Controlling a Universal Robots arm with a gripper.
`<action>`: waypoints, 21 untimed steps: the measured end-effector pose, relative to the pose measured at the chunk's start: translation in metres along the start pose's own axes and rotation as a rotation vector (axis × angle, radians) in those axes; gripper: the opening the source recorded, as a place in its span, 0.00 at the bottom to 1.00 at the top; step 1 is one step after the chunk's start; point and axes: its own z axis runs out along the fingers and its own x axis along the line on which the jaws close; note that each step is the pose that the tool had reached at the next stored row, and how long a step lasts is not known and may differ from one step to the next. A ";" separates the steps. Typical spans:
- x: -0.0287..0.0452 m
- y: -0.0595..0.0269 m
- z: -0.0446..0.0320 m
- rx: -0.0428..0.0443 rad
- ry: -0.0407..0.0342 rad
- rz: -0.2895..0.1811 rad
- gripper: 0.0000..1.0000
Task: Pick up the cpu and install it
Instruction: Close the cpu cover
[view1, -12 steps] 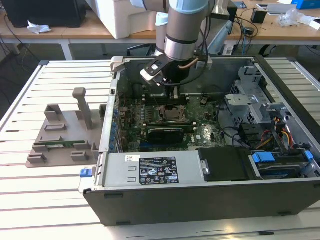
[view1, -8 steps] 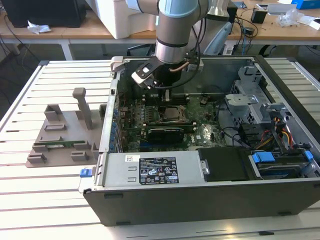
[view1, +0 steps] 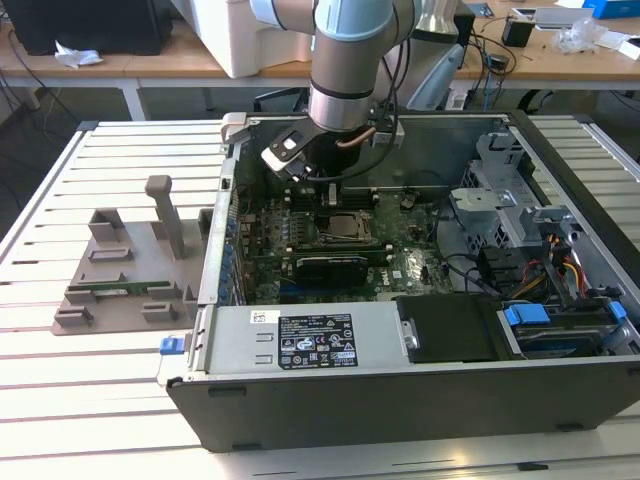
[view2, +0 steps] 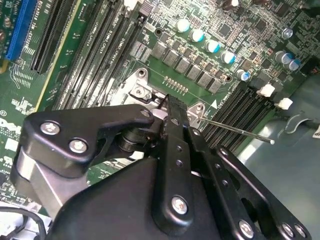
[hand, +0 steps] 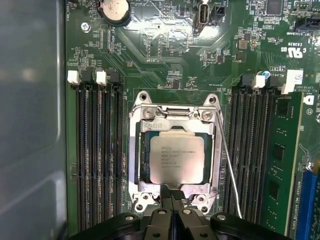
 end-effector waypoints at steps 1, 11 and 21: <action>0.0000 0.0004 0.0001 0.0001 0.0000 0.000 0.11; -0.0004 0.0144 -0.0073 -0.0001 0.0012 -0.001 0.11; -0.0039 0.0568 -0.0366 0.0516 0.0052 -0.002 0.11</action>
